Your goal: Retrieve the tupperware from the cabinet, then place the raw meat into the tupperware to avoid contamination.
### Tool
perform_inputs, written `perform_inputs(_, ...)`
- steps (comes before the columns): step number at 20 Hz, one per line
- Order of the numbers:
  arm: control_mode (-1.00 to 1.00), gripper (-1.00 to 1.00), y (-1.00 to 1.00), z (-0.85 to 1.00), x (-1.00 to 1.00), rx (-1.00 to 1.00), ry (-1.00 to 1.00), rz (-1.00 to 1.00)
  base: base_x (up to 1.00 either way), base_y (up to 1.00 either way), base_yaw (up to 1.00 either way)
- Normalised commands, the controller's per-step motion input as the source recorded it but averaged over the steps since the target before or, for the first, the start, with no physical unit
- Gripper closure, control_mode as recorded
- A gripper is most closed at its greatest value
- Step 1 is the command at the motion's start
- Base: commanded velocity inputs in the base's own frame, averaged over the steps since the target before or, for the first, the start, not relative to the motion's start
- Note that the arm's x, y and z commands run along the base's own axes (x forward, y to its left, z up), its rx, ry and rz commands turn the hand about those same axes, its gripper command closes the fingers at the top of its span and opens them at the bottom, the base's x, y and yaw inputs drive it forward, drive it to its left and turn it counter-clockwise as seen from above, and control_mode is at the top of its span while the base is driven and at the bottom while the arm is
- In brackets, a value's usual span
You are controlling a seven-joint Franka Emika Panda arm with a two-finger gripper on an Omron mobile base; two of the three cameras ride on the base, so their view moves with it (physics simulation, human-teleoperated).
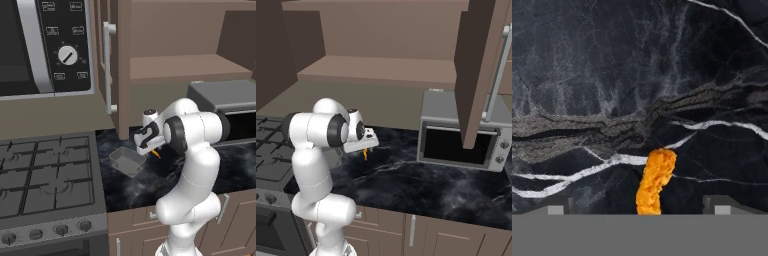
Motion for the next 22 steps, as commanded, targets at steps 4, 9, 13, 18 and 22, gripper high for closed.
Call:
perform_inputs(4, -1.00, -1.00, -0.24, -0.30, 0.09, 0.04, 0.04, 0.00, 0.00, 0.00, 0.00)
perform_inputs(9, -1.00, -1.00, -0.22, -0.31, 0.06, 0.03, 0.01, 0.00, 0.00, 0.00, 0.00)
perform_inputs(13, -1.00, -1.00, -0.23, -0.35, 0.01, 0.03, 0.00, 0.00, 0.00, 0.00, 0.00)
perform_inputs(18, -1.00, -1.00, -0.23, -0.35, 0.00, 0.04, 0.00, 0.00, 0.00, 0.00, 0.00)
perform_inputs(22, -1.00, -1.00, -0.12, -0.28, 0.00, 0.03, 0.00, 0.00, 0.00, 0.00, 0.00)
